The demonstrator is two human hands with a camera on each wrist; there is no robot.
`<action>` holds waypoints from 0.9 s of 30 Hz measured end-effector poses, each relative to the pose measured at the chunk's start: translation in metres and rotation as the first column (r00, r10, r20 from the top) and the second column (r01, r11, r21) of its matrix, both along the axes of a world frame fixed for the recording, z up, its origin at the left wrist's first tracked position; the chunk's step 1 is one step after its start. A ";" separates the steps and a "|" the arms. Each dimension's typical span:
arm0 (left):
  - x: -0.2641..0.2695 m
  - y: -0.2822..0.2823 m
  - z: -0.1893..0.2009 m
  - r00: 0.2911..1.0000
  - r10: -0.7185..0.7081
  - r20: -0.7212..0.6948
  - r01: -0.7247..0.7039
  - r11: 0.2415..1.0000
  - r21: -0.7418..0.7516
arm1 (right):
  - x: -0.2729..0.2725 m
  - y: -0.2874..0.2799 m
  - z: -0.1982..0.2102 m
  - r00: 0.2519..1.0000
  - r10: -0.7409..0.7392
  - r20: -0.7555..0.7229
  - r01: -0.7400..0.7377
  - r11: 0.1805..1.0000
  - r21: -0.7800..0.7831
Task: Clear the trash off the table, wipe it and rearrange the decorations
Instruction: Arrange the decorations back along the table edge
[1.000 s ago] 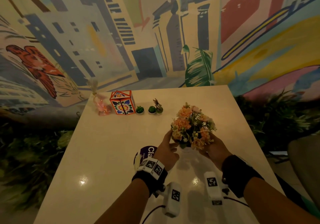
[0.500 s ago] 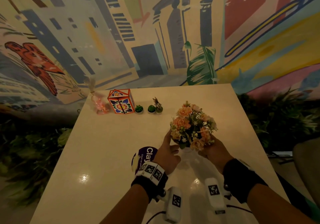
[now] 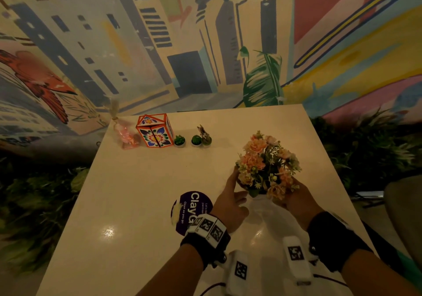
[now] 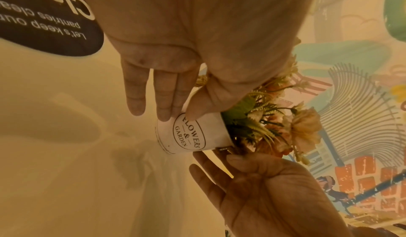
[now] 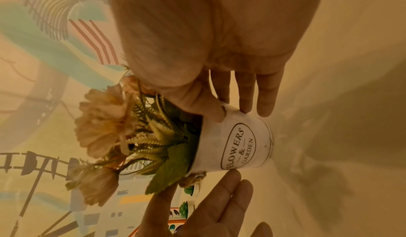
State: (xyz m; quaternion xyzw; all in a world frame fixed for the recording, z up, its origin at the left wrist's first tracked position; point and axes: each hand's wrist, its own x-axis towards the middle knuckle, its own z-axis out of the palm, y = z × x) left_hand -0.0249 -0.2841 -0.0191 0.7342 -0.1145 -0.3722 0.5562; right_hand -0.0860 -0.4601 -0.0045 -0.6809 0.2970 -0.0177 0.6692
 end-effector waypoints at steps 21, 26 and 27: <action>0.010 0.019 -0.007 0.986 0.153 0.071 -0.158 0.986 0.062 | -0.015 -0.003 -0.001 0.993 -0.047 -0.111 0.041 0.998 -0.057; 0.077 0.053 -0.004 0.862 0.132 0.489 -0.358 0.843 0.402 | -0.057 0.011 -0.022 0.952 -0.036 -0.305 0.052 0.998 0.043; 0.092 0.056 -0.001 0.834 0.099 0.542 -0.380 0.816 0.437 | -0.065 0.019 -0.023 0.949 0.044 -0.312 -0.016 0.996 0.092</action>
